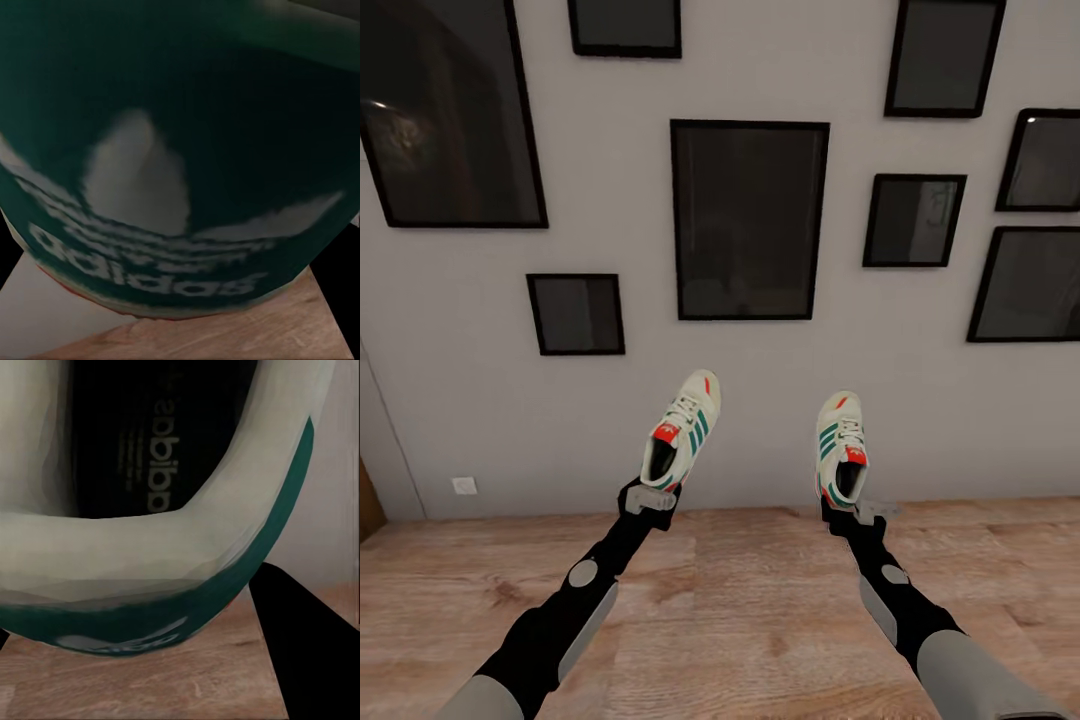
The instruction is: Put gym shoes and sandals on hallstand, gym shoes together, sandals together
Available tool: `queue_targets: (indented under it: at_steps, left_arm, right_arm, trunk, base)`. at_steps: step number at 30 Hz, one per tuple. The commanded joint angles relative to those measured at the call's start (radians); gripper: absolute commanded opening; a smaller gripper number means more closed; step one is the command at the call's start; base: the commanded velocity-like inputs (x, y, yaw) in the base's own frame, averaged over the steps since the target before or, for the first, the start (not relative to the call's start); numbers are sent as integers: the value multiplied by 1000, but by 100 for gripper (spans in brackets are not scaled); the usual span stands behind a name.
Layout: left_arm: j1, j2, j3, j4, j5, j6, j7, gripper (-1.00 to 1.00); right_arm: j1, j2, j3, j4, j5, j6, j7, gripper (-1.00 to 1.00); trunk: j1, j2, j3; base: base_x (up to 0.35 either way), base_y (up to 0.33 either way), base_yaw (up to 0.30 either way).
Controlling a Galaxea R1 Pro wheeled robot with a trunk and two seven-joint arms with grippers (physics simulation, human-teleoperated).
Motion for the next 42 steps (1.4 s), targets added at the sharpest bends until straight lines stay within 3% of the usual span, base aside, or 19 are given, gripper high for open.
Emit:
queue_targets:
  at_steps: [1,42]
  left_arm:
    - [-1,1,-3,0,11,-2,-3,-100]
    - [-1,1,-3,0,11,-2,-3,-100]
  right_arm:
    - [-1,-1,7,1,-10,-4,-2,-100]
    - [-1,-1,7,1,-9,-3,-2,-100]
  trunk:
    - [0,0,-1]
    - [0,0,-1]
  base:
    - [0,0,-300]
    - [0,0,-300]
